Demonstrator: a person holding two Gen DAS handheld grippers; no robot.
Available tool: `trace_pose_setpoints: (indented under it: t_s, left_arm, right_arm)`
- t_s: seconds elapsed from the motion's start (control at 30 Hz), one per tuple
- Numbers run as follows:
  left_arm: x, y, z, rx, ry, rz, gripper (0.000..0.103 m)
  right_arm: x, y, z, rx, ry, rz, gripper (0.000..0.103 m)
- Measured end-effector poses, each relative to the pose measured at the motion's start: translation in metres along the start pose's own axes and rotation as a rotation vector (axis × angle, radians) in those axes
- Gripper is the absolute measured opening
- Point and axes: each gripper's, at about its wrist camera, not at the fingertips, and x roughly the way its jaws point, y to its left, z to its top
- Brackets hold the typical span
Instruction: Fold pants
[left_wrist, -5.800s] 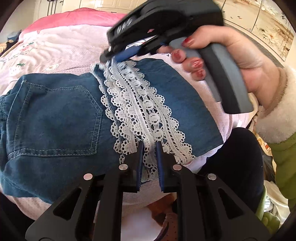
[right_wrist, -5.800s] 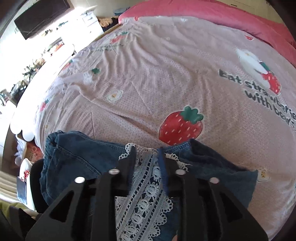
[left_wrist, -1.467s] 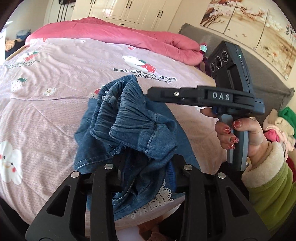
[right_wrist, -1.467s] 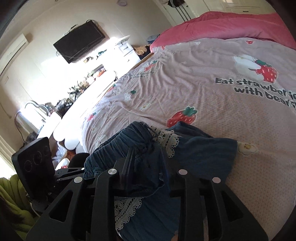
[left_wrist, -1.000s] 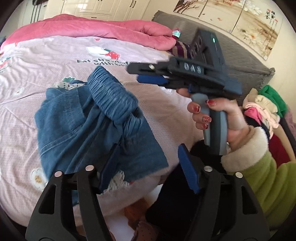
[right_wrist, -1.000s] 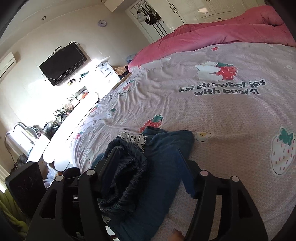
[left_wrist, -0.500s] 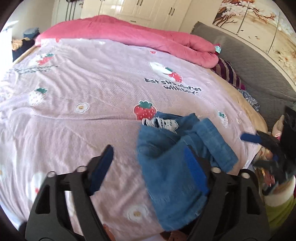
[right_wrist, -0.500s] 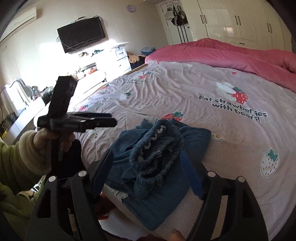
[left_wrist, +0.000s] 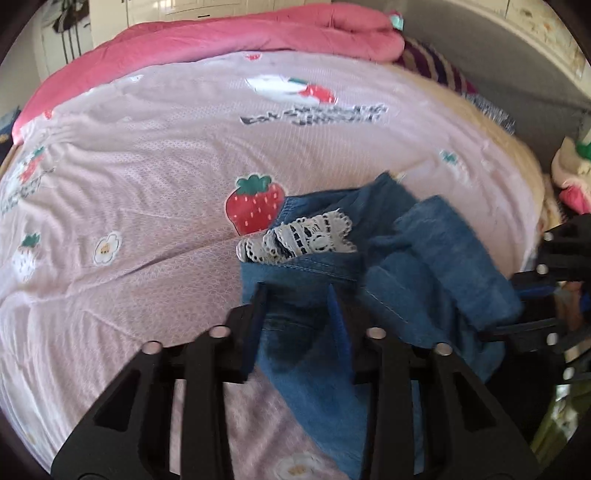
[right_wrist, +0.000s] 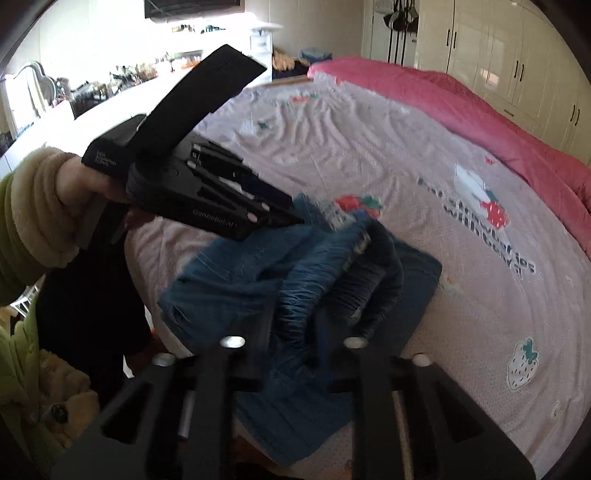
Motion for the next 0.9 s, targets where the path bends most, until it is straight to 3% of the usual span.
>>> trace_pose_setpoints:
  t_s: [0.13, 0.3, 0.47, 0.6, 0.67, 0.73, 0.83, 0.9]
  left_arm:
    - [0.004, 0.008, 0.005, -0.020, -0.008, -0.008, 0.005]
    - [0.006, 0.020, 0.012, -0.105, -0.045, -0.077, 0.005]
    - [0.008, 0.033, 0.019, -0.232, -0.101, -0.116, 0.005]
    - [0.003, 0.039, 0.021, -0.244, -0.119, -0.120, 0.004]
    - [-0.007, 0.045, 0.019, -0.268, -0.140, -0.139, 0.004]
    - [-0.021, 0.049, 0.017, -0.265, -0.161, -0.148, 0.009]
    - [-0.035, 0.043, 0.011, -0.233, -0.161, -0.173, 0.021]
    - [-0.035, 0.031, 0.006, -0.185, -0.131, -0.186, 0.024]
  right_arm:
    - [-0.014, -0.018, -0.024, 0.066, -0.009, 0.050, 0.016]
    - [-0.018, -0.027, -0.049, 0.126, -0.021, 0.091, 0.016]
    - [-0.017, -0.011, -0.051, 0.076, -0.005, 0.070, 0.019]
    - [-0.041, -0.009, -0.042, 0.062, -0.062, 0.034, 0.020]
    - [-0.058, -0.003, -0.037, 0.035, -0.118, 0.030, 0.024]
    - [-0.068, 0.011, -0.030, -0.033, -0.156, 0.044, 0.036]
    - [-0.058, 0.040, -0.020, -0.173, -0.141, 0.074, 0.037]
    - [-0.041, 0.055, -0.016, -0.260, -0.102, 0.072, 0.037]
